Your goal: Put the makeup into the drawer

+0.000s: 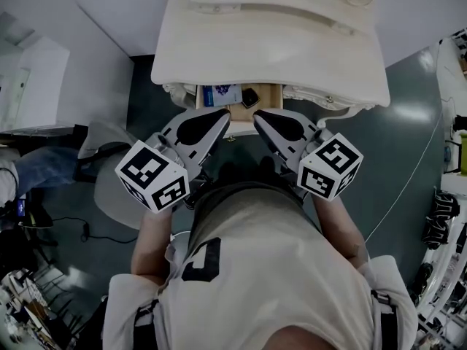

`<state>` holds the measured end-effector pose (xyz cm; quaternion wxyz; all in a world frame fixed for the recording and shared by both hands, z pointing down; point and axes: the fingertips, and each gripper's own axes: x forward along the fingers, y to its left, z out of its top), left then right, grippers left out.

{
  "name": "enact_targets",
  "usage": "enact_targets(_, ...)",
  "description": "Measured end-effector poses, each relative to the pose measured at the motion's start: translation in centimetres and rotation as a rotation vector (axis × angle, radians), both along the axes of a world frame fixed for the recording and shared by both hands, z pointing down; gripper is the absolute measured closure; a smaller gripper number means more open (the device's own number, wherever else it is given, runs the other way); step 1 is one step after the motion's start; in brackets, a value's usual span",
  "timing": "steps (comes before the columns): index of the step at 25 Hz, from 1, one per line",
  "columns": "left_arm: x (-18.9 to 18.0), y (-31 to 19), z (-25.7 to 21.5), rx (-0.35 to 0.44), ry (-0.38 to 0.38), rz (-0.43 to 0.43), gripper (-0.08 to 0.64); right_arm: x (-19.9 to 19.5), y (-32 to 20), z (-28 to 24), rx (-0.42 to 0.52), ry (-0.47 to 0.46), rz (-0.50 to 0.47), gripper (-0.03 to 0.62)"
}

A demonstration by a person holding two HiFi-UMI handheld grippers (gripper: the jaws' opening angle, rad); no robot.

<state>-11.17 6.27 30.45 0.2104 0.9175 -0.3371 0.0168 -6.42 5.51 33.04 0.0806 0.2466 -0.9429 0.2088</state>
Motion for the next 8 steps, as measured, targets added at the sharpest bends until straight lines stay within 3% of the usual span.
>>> enact_targets(8, -0.42, 0.00, 0.46, -0.020, -0.002, -0.011, 0.503, -0.61, -0.18, 0.55, -0.008, 0.018, -0.017, 0.565)
